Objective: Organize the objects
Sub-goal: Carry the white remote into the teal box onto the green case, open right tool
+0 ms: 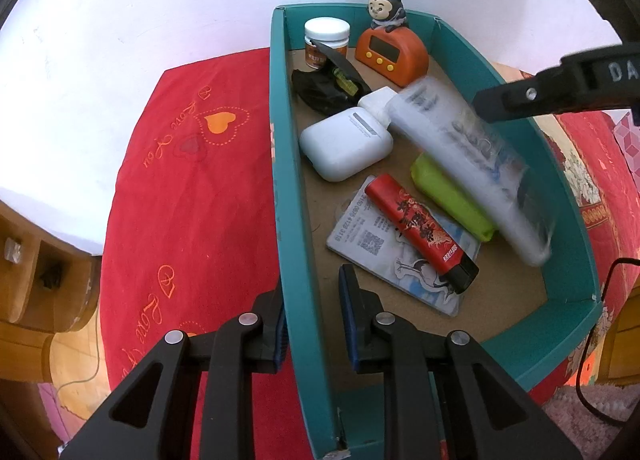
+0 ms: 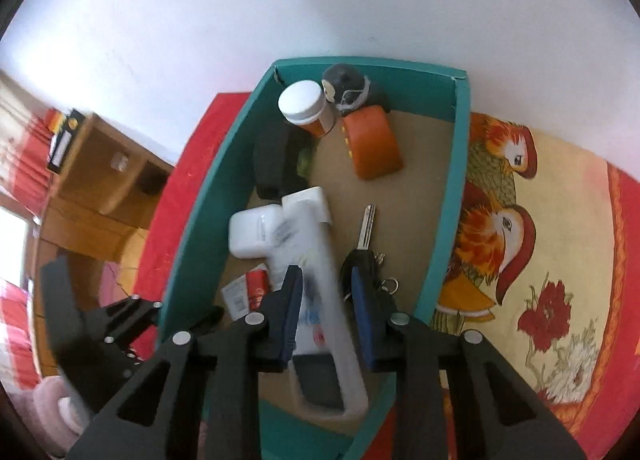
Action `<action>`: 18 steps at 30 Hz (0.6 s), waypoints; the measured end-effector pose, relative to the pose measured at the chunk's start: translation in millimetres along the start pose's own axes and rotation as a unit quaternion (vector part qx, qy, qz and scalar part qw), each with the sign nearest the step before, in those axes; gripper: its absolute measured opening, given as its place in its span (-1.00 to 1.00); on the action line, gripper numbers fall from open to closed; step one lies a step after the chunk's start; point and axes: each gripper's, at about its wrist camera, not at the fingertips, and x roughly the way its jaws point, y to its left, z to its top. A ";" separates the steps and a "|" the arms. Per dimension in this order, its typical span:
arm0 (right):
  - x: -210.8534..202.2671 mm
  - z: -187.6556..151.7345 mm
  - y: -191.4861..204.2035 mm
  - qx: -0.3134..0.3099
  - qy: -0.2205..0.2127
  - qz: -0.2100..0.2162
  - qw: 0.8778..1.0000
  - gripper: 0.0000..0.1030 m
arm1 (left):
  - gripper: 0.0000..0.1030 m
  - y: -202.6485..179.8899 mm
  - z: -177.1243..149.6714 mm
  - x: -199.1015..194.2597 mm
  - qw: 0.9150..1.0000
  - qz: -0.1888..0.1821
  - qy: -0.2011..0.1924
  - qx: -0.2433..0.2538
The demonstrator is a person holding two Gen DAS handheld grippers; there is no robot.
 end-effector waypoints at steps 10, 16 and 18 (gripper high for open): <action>-11.9 -22.9 11.4 -0.026 -0.022 -0.006 0.999 -0.52 | -0.58 16.1 -2.4 -3.4 0.999 -0.032 -0.001 -0.024; -27.9 -51.3 22.6 -0.015 -0.050 -0.019 0.998 -0.51 | -0.58 6.6 -4.5 -20.7 0.999 -0.036 -0.014 0.018; -33.7 -61.6 22.6 0.001 -0.057 -0.025 0.998 -0.49 | -0.58 4.4 -2.5 -31.4 0.998 -0.044 -0.023 0.023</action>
